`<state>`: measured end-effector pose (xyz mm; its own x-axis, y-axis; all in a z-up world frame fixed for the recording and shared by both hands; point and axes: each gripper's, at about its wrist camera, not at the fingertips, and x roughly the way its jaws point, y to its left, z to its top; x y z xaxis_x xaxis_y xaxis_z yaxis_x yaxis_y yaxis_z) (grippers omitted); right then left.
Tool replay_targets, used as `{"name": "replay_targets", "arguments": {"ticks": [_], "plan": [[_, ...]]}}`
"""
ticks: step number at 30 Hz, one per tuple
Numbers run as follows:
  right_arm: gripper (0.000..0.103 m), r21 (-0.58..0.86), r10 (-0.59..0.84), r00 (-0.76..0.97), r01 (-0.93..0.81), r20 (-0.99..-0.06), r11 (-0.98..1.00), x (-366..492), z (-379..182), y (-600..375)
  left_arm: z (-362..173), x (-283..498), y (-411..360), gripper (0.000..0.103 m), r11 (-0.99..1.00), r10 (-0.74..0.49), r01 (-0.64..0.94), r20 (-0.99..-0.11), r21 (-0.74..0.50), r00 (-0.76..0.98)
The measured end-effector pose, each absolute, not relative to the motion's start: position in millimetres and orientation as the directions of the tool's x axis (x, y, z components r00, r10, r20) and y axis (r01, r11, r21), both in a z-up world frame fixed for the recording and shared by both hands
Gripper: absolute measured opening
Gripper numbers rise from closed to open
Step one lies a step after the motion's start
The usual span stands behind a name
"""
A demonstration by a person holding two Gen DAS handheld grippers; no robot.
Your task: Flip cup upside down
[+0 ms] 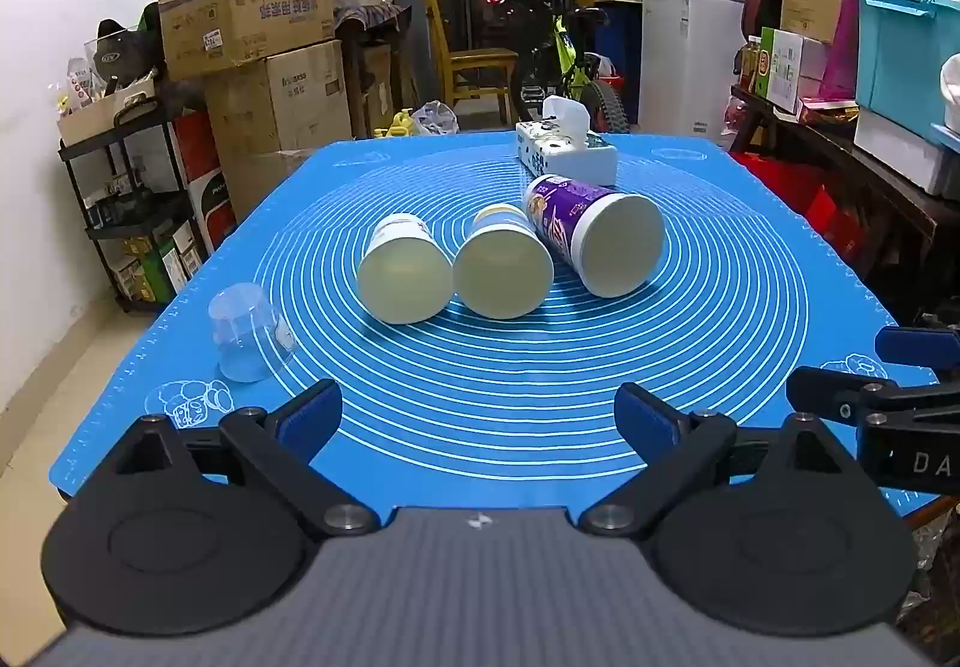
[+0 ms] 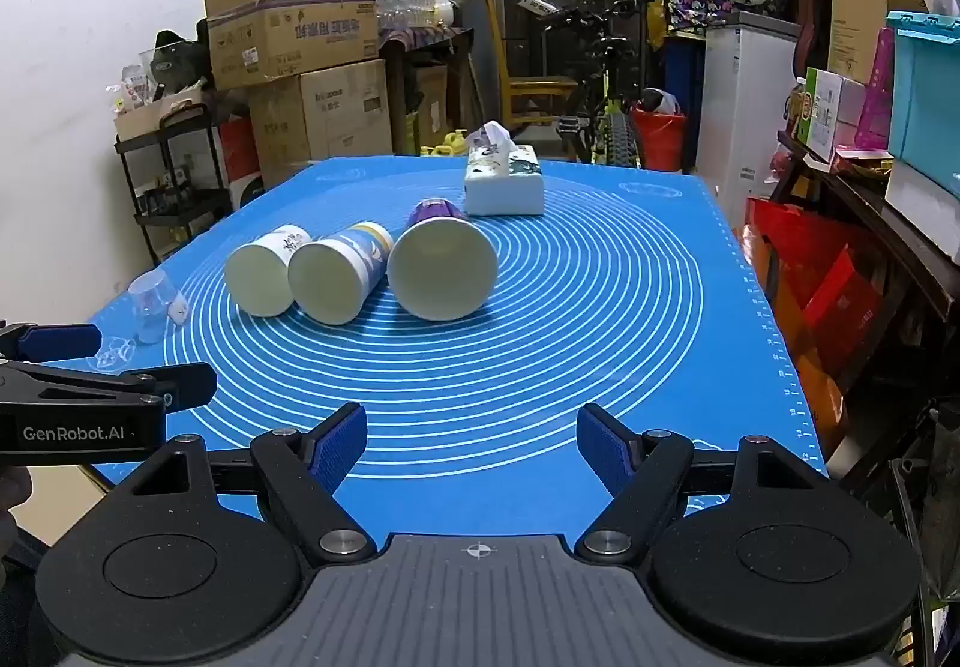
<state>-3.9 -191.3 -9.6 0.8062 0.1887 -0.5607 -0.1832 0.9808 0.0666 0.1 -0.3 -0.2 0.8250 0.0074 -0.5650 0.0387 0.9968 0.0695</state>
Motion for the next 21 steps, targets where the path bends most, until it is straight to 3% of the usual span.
{"name": "replay_targets", "arguments": {"ticks": [21], "plan": [[0.080,0.059,0.187,0.803,-0.186,-0.566,0.981,-4.3,-9.4,-189.6,-2.6,2.2,-3.8,0.097,0.997,-0.017,0.055,-0.584,0.048,0.812]]}}
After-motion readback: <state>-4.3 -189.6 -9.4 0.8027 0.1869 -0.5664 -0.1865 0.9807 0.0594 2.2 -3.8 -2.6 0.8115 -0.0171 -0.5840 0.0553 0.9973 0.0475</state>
